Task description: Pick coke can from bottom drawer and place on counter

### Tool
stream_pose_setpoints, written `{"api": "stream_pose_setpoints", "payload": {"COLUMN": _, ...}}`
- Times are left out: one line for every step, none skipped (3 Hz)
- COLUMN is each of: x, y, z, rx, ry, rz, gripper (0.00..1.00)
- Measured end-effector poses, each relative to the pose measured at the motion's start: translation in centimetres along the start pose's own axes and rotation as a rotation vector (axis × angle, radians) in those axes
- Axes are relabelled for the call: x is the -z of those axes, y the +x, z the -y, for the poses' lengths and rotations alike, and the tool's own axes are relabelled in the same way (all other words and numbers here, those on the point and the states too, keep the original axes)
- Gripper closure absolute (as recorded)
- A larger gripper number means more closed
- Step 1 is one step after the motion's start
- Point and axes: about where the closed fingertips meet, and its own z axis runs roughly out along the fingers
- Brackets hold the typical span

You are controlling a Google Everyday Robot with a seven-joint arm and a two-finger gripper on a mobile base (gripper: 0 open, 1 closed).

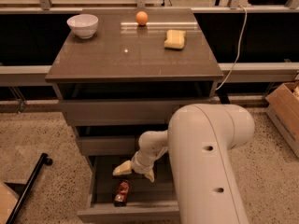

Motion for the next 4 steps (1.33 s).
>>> {"api": "stream_pose_setpoints", "payload": {"x": -5.5, "y": -1.2, "z": 0.2, "rx": -0.050, "ry": -0.005, "rz": 0.006, "gripper": 0.00}}
{"api": "stream_pose_setpoints", "payload": {"x": -9.1, "y": -1.8, "z": 0.1, "rx": -0.110, "ry": -0.018, "rz": 0.013, "gripper": 0.00}}
{"api": "stream_pose_setpoints", "payload": {"x": -12.7, "y": -2.1, "z": -0.4, "rx": -0.166, "ry": -0.050, "rz": -0.009, "gripper": 0.00}}
{"api": "stream_pose_setpoints", "payload": {"x": -15.8, "y": -2.3, "z": -0.7, "rx": -0.213, "ry": -0.084, "rz": -0.040, "gripper": 0.00}}
